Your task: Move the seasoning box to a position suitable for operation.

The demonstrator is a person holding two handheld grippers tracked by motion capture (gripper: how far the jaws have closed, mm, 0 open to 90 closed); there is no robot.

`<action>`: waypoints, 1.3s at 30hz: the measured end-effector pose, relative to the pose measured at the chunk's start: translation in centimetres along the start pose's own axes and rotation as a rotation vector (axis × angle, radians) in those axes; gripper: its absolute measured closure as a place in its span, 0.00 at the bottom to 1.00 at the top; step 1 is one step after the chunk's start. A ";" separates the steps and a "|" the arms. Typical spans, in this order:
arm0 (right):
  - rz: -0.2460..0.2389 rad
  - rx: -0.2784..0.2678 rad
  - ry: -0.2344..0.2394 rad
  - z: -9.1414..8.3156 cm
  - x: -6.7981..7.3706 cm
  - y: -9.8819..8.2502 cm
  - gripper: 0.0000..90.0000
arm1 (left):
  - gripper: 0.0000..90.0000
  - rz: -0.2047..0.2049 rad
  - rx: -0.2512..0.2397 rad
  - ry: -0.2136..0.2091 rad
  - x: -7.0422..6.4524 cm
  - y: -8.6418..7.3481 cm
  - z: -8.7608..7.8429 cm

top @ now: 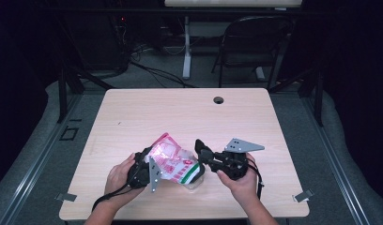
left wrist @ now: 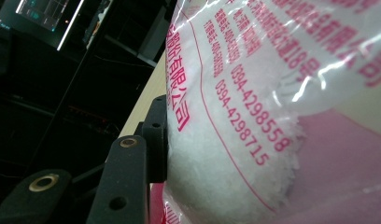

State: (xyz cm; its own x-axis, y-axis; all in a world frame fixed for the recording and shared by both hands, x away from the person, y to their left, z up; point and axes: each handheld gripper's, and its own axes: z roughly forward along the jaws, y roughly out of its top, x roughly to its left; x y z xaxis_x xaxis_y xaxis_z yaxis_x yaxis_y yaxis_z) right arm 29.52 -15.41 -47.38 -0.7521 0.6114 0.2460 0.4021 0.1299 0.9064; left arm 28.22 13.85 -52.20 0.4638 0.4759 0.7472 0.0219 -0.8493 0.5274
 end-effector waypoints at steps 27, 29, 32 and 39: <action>0.013 0.048 0.050 1.1 0.7 -0.3 0.85 | 0.66 0.045 0.002 0.014 -1.2 0.3 0.1; 0.013 0.051 0.051 1.2 0.8 -0.4 0.86 | 0.66 0.046 0.001 0.015 -1.2 0.3 0.1; 0.004 0.064 0.052 1.3 0.9 -0.4 0.87 | 0.66 0.049 0.000 0.017 -1.2 0.3 0.1; -0.002 0.074 0.047 1.5 1.0 -0.5 0.93 | 0.66 0.060 0.001 0.019 -1.4 0.4 0.1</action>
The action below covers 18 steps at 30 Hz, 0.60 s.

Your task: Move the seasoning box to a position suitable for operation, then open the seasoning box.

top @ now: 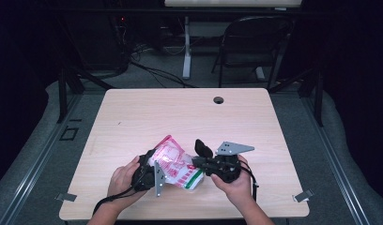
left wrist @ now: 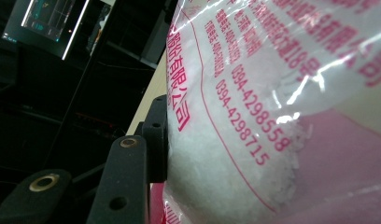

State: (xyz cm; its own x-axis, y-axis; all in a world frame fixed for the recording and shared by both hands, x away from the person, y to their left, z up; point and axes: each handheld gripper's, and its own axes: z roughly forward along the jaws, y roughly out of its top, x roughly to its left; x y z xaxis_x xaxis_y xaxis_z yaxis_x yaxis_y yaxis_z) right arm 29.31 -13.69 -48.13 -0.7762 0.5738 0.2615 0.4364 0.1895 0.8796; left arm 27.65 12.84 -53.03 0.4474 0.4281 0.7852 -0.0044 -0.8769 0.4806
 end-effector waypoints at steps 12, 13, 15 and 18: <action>-0.017 0.018 -0.020 0.0 0.0 -0.1 0.99 | 0.66 0.049 0.013 0.041 0.0 0.2 -0.3; -0.018 0.017 -0.019 0.0 0.0 -0.1 0.99 | 0.66 0.043 0.006 0.045 0.0 0.2 -0.2; -0.015 0.014 -0.020 0.0 -0.1 -0.1 0.99 | 0.66 0.048 0.007 0.053 0.0 0.3 -0.3; -0.011 0.014 -0.021 0.0 -0.2 -0.2 0.99 | 0.67 0.066 0.019 0.056 0.0 0.4 -0.4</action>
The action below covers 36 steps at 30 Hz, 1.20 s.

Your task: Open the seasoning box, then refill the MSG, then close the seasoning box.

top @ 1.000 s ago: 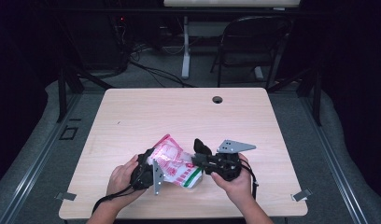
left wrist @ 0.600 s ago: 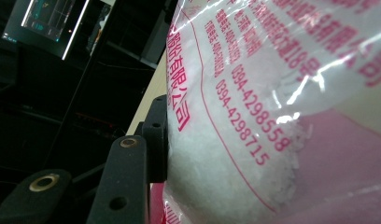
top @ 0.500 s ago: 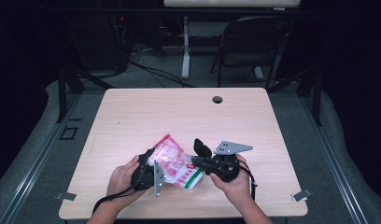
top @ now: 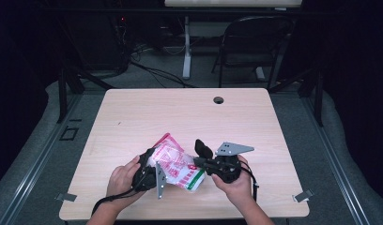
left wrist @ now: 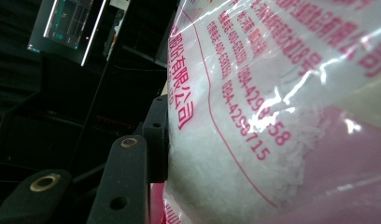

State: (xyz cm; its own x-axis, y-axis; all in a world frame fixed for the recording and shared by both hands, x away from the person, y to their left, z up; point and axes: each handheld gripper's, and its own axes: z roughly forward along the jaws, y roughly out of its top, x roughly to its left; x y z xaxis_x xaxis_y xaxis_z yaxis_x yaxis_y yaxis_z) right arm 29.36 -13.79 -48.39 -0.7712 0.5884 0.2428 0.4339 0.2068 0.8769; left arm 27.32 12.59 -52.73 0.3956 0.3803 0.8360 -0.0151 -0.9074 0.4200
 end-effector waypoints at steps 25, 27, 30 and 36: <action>0.000 -0.006 -0.003 0.0 -0.1 -0.1 0.99 | 0.67 0.039 0.000 0.038 0.1 0.1 -0.2; 0.000 -0.005 -0.004 0.0 -0.1 -0.1 0.99 | 0.67 0.042 0.000 0.040 0.2 0.1 -0.2; -0.003 -0.002 -0.003 0.0 -0.1 -0.1 0.99 | 0.67 0.045 0.001 0.043 0.2 0.1 -0.3; -0.002 -0.002 -0.004 0.0 -0.1 -0.1 0.98 | 0.67 0.051 0.001 0.049 0.2 0.1 -0.3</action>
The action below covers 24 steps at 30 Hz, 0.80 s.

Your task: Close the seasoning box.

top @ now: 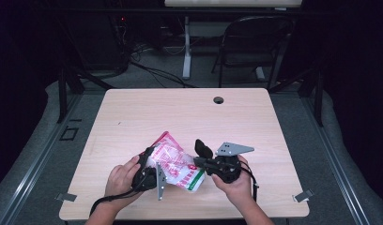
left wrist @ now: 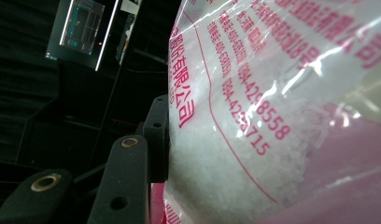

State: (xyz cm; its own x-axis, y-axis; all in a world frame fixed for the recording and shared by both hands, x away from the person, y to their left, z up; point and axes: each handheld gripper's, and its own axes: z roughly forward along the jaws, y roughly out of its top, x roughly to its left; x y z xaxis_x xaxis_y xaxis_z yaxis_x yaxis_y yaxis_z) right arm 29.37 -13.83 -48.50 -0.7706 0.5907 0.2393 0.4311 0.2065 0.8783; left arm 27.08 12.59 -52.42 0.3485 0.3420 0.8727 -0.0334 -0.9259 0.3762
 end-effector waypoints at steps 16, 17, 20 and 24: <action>0.001 0.002 -0.004 0.0 0.0 0.0 0.97 | 0.67 0.026 0.002 0.016 0.1 0.1 -0.1; 0.001 0.002 -0.003 0.1 0.0 0.0 0.97 | 0.67 0.028 0.003 0.016 0.1 0.1 -0.1; 0.000 0.003 -0.004 0.1 0.0 0.0 0.97 | 0.67 0.034 0.006 0.017 0.2 0.1 -0.2; 0.000 0.005 -0.004 0.1 -0.1 -0.1 0.97 | 0.67 0.038 0.010 0.016 0.1 0.1 -0.2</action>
State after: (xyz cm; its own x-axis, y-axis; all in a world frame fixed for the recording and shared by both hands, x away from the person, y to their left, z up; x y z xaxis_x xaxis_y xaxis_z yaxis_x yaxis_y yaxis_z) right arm 29.47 -13.81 -48.66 -0.7687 0.5940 0.2374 0.4333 0.2106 0.8763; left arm 26.96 12.56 -52.21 0.3318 0.3088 0.8914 -0.0372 -0.9399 0.3395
